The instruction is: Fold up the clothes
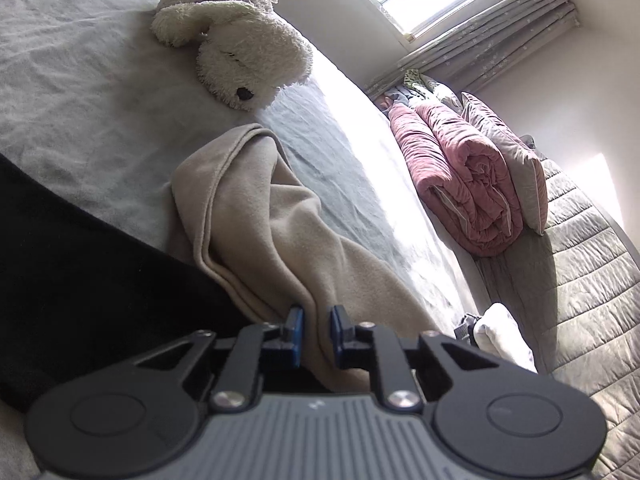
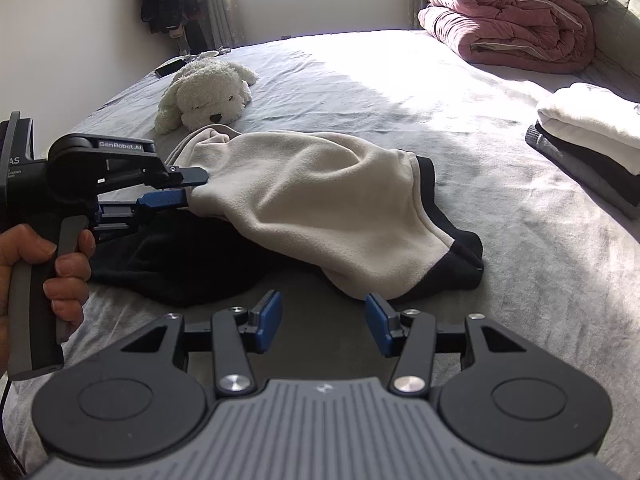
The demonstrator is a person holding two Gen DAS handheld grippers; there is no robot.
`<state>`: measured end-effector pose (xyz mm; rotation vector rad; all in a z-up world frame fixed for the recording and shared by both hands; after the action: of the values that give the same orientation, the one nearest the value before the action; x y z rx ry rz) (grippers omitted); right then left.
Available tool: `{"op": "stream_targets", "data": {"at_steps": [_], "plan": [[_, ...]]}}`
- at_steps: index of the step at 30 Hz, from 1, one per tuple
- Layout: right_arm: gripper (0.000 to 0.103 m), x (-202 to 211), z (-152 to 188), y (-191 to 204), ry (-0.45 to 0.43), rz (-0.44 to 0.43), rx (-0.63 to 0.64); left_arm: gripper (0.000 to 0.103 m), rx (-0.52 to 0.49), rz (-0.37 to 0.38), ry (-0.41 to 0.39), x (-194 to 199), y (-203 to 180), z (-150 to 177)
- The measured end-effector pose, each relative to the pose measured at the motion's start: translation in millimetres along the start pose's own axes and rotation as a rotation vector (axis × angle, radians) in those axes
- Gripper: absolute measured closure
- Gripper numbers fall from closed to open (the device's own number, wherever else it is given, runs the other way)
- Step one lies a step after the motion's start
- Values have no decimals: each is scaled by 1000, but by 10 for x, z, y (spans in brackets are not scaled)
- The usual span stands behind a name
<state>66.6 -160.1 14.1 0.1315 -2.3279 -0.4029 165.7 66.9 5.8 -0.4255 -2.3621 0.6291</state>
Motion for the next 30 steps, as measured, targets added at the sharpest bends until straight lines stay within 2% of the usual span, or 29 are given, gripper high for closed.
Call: {"op": "stream_targets", "data": {"at_steps": [7, 18, 30], "plan": [[46, 64, -97, -34, -49, 12, -10, 93, -76, 8, -42, 210, -153, -32], [46, 163, -211, -101, -93, 20, -36, 94, -234, 61, -60, 744, -396, -17], [45, 295, -271, -78, -157, 22, -50, 94, -377, 125, 8, 1164, -523, 303]]}}
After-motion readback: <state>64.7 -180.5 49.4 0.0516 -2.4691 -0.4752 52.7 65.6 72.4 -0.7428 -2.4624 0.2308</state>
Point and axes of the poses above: each gripper's, at about its wrist camera, not at the fingertips, and x roughly against the way its jaws point, y to its left, z to its underside, the point moved 4 cm from there along -x, roughly the way its jaws point, and after that the axes turned 15 degrees about -x, right-handed, at the moved point
